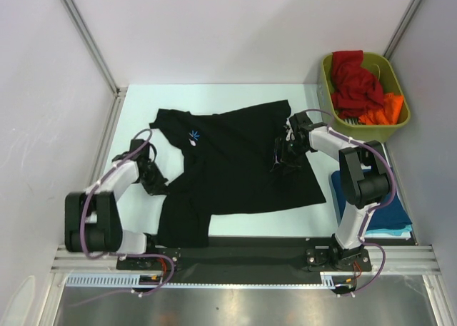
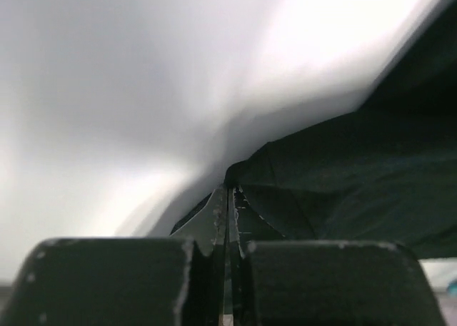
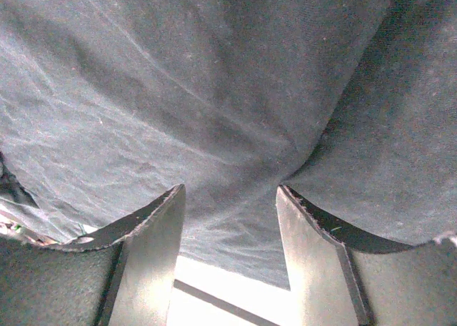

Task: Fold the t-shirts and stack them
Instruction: Flatten the tshirt out

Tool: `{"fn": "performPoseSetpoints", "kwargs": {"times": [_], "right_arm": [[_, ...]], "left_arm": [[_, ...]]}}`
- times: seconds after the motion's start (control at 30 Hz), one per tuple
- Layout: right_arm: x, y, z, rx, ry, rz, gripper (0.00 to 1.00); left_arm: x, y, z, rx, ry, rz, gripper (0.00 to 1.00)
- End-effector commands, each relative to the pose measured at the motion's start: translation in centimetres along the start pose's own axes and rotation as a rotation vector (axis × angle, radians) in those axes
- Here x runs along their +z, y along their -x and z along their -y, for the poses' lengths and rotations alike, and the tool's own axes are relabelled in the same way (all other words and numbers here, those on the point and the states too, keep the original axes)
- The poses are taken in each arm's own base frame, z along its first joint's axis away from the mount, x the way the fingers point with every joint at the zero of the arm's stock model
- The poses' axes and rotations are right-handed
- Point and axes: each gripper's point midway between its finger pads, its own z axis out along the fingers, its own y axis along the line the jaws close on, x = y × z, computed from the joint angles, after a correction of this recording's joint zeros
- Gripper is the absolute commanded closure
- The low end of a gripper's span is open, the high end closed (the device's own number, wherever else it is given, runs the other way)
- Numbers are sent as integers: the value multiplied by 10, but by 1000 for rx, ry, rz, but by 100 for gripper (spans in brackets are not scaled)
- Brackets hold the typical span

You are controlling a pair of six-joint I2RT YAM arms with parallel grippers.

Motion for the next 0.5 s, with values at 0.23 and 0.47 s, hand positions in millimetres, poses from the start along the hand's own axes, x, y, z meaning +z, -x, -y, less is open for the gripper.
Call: {"fn": "performPoseSetpoints", "kwargs": {"times": [0.23,0.47], "right_arm": [[-9,9,-6,5,-41,46,40],[0,1,-7,-7,-41,10,39]], "left_arm": [[-145,-29,-94,-852,244,577,100],[-101,-44,-78,-908,61,496,68]]}}
